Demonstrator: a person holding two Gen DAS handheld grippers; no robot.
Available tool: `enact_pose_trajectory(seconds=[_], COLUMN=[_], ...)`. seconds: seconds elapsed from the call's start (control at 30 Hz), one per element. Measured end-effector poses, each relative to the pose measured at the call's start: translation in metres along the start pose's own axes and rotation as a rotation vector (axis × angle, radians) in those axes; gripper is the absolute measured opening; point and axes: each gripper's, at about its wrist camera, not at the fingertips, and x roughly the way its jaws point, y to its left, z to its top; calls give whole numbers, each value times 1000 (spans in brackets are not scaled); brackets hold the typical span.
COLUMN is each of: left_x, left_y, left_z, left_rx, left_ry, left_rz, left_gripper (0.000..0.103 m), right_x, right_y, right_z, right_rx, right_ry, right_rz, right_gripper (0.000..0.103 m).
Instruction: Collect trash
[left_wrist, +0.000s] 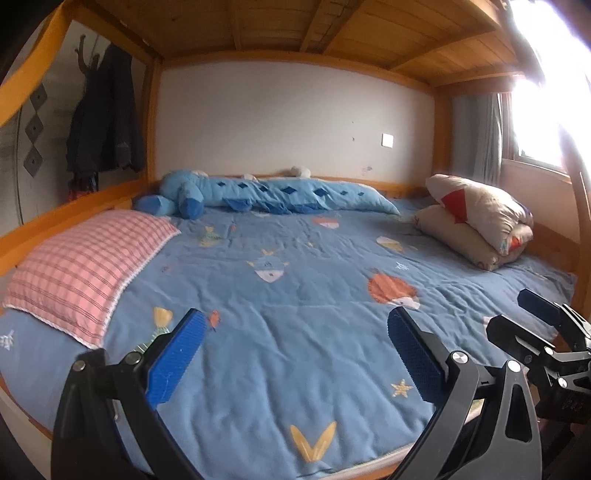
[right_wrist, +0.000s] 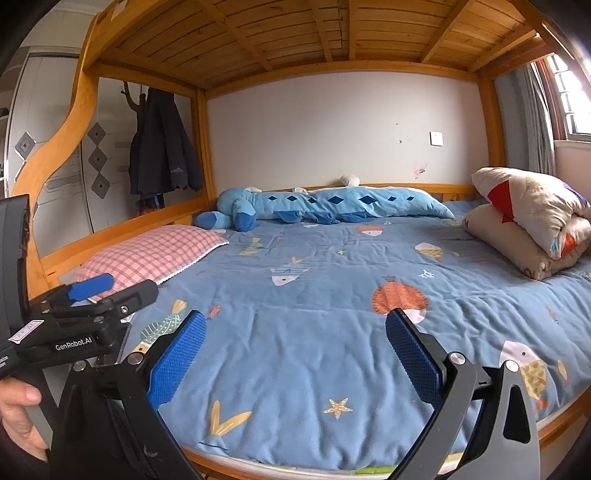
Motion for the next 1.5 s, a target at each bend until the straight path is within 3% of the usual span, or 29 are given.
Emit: enact_pose_trajectory(seconds=[0.2,0.43,0.63,1.5], left_x=[-8,-10,-10,-19], left_y=[-2,5,7,17], left_z=[4,11,14,22], left_rx=[18,-44,-32,-36], left_ry=[-40,-39,-41,-69], left_rz=[-3,-46,39,46], left_gripper=[99,99,99,99], right_x=[-4,-9,-14,-7], right_y=[-4,-7,-8,-4], right_z=[1,4,8,9], right_rx=[19,29,26,24], right_ry=[-7,-21,-36,-9], right_rz=[4,2,-6,1], right_gripper=[95,95,95,95])
